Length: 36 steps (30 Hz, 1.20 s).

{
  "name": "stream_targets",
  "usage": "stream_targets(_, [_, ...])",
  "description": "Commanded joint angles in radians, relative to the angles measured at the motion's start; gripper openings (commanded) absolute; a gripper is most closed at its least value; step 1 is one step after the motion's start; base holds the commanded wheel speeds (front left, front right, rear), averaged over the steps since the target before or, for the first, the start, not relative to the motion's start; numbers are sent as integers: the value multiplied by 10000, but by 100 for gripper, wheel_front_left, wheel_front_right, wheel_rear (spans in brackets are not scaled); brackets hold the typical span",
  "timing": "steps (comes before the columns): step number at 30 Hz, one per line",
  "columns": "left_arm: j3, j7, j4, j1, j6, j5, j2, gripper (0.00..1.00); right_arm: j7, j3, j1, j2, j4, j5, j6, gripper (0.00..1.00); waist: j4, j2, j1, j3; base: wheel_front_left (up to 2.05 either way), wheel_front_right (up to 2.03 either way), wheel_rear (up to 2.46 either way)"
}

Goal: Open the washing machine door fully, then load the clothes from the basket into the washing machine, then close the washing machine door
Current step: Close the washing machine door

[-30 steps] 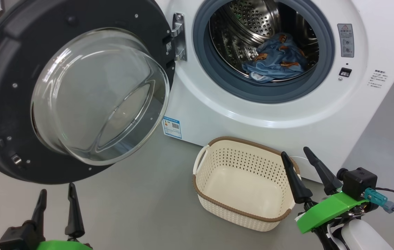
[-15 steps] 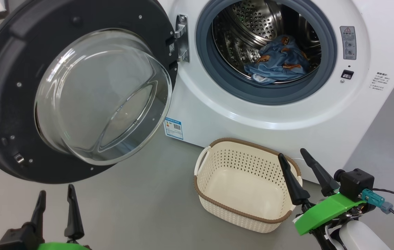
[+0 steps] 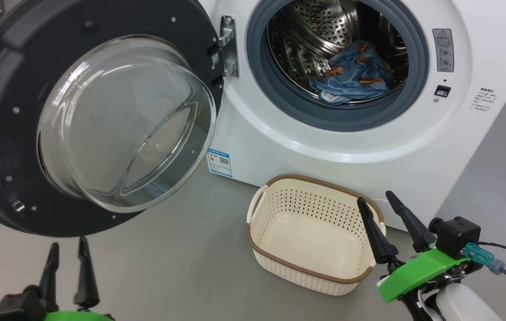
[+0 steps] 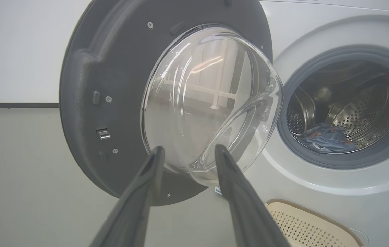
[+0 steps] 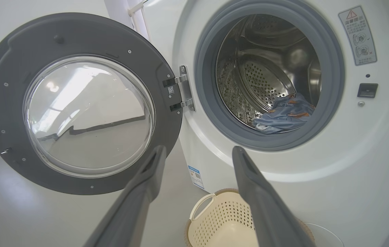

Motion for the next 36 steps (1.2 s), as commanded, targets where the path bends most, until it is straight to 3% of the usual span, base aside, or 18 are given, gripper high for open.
stream_targets(1, [357, -131, -356, -363, -24, -40, 300, 0, -80, 182, -114, -42, -234, 75, 58, 100, -30, 0, 0, 9, 0, 0, 0])
stream_targets(9, [776, -150, -1388, -1080, -410, -504, 737, 0, -80, 215, -180, -128, -209, 93, 58, 100, -139, 0, 0, 121, 0, 0, 0])
stream_targets(12, [1140, -46, -2207, -1644, -531, -747, 1140, 0, -80, 241, -210, -194, -196, 112, 58, 100, -180, 0, 0, 177, 0, 0, 0])
stream_targets(19, [2386, 653, -3168, -2974, -698, -2218, 1827, 0, -80, 373, -316, -285, -173, 126, 58, 100, -439, 0, 0, 267, 0, 0, 0])
stream_targets(25, [3709, 1382, -1919, -4198, -942, -4226, 2353, 0, -80, 432, -415, -405, -144, 110, 58, 100, -779, 0, 0, 391, 0, 0, 0])
stream_targets(29, [4573, 1808, -192, -4997, -1010, -5200, 3053, 0, -80, 531, -521, -510, -132, 124, 58, 100, -1025, 0, 0, 515, 0, 0, 0])
stream_targets(36, [5720, 2543, 3004, -6434, -863, -6826, 3769, 0, -80, 568, -610, -722, -105, 135, 58, 100, -1405, 0, 0, 738, 0, 0, 0])
